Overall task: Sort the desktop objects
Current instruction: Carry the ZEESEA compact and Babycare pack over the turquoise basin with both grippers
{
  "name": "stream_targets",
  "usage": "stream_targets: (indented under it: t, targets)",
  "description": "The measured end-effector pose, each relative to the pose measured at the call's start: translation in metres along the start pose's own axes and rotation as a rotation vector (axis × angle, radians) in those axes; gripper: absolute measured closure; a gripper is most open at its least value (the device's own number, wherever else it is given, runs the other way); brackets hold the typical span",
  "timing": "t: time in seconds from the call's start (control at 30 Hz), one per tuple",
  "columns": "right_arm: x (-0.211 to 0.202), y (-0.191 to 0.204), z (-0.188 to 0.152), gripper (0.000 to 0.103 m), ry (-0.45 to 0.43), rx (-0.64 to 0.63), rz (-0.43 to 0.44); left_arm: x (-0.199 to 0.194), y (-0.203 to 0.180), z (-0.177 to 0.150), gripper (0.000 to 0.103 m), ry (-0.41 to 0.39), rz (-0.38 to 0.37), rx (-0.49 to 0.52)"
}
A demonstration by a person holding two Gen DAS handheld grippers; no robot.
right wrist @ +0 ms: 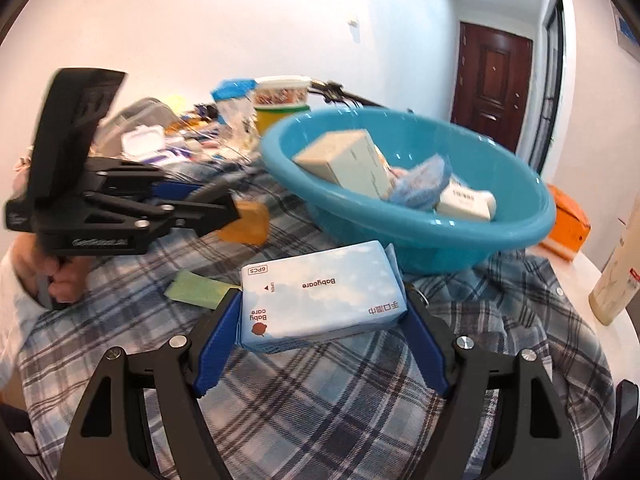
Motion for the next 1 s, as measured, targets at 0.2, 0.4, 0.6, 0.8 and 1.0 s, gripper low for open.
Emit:
stream_targets:
  t: [0.2,0.4,0.6,0.8,1.0]
  targets:
    - [-0.030,-0.001,0.027,0.026,-0.112,0.066,0.041,-0.004,-0.001,0.002,0.071,-0.019,0.005,0.006]
    - [-0.051,-0.019,0.081,0.026,-0.226,0.113,-0.016,-0.010,-0.001,0.004,0.071,-0.045,0.005,0.005]
    - [-0.053,-0.051,0.111,0.026,-0.349,0.207,-0.075,-0.010,0.000,0.004,0.071,-0.056,0.010,0.005]
    - [-0.037,-0.074,0.103,0.026,-0.419,0.302,-0.141,-0.013,0.005,0.007,0.071,-0.073,0.027,-0.011]
    - [-0.012,-0.084,0.079,0.026,-0.370,0.368,-0.187,-0.012,0.007,0.007,0.071,-0.075,0.047,-0.016]
Point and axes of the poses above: each gripper's, at about its wrist camera, not at the fingertips, and x roughly the way its jaws point, y to its left, z to its top, the point moved 3 cm from there along x, roughly the way its jaws point, and after that the axes turned 4 degrees about -x, right-handed, at the moved point
